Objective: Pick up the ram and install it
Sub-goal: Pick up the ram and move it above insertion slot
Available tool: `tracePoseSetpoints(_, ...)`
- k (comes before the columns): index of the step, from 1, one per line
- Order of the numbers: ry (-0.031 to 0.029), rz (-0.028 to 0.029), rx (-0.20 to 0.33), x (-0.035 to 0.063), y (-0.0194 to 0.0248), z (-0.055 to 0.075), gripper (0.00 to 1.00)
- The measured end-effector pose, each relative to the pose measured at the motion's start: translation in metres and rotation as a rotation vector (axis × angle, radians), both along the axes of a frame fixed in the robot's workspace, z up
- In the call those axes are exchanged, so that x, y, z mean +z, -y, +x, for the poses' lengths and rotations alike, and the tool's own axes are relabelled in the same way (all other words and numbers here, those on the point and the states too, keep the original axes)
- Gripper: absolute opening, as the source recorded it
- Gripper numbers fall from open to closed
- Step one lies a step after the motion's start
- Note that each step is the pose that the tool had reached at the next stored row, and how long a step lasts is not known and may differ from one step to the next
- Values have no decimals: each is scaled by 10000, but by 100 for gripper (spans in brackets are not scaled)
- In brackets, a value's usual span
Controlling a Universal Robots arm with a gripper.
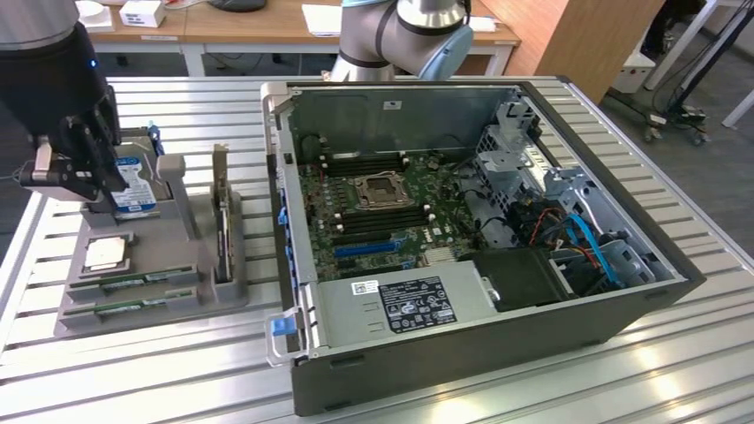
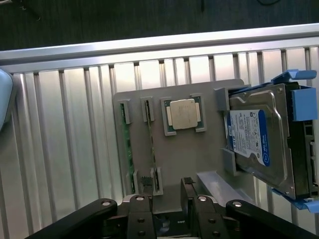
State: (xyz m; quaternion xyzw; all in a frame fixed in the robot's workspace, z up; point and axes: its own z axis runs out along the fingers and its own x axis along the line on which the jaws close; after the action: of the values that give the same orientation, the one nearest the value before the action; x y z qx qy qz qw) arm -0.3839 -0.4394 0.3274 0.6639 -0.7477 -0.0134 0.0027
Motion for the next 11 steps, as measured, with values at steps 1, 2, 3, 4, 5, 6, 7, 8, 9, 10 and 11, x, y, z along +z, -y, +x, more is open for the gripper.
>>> tracePoseSetpoints(1, 0, 1, 6, -16, 0, 0, 36)
tracePoseSetpoints(2, 0, 1, 11, -31, 0, 0, 36)
tracePoseSetpoints(3, 0, 1, 16, -46, 0, 0, 36)
tracePoseSetpoints(4, 0, 0, 20, -61, 0, 0, 36)
tracePoseSetpoints(5, 1, 1, 22, -78, 0, 0, 36)
tracePoseSetpoints(6, -1, 0, 35, -144, 0, 0, 36)
tracePoseSetpoints(7, 0, 1, 51, -217, 0, 0, 36)
tracePoseSetpoints(8, -2, -1, 53, -236, 0, 0, 36)
tracePoseSetpoints(9, -2, 0, 53, -236, 0, 0, 36)
tracePoseSetpoints(10, -1, 0, 53, -236, 0, 0, 36)
tracePoseSetpoints(11, -1, 0, 53, -237, 0, 0, 36)
